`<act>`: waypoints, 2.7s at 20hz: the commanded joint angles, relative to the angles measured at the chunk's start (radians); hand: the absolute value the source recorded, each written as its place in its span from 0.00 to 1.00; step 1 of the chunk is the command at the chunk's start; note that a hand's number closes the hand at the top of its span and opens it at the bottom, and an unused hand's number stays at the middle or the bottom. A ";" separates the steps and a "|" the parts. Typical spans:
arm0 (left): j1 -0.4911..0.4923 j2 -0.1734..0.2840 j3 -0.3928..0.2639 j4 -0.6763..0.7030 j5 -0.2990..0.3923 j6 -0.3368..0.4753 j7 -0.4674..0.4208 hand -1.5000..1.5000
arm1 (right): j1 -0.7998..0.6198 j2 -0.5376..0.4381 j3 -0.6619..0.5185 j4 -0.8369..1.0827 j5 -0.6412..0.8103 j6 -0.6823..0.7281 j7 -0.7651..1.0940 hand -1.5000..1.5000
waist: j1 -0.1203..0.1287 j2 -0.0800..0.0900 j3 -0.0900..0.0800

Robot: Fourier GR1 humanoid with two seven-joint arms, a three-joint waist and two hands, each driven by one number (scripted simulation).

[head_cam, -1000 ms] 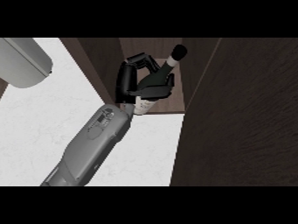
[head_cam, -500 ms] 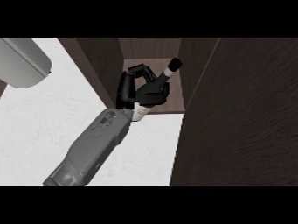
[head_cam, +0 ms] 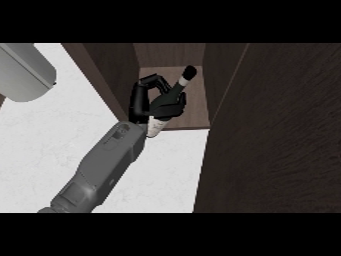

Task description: Pick up the wine, place it into the cabinet and close the cabinet

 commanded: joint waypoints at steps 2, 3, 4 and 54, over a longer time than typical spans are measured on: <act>-0.035 0.000 0.069 0.086 0.051 -0.074 -0.083 1.00 | 0.029 0.012 -0.003 -0.073 -0.072 0.007 0.012 0.00 | 0.003 0.001 0.000; -0.079 0.000 0.061 0.082 0.104 -0.037 -0.032 1.00 | -0.012 0.020 -0.010 -0.071 -0.077 -0.028 0.045 0.00 | -0.018 0.003 0.000; -0.073 0.000 0.119 0.130 0.102 -0.085 -0.098 1.00 | -0.021 0.026 0.034 -0.040 -0.038 -0.018 0.027 0.00 | -0.007 0.006 -0.001; -0.145 0.000 0.291 0.447 0.183 -0.243 -0.099 1.00 | -0.072 0.064 0.064 -0.002 -0.052 0.007 -0.018 0.00 | -0.087 0.030 -0.003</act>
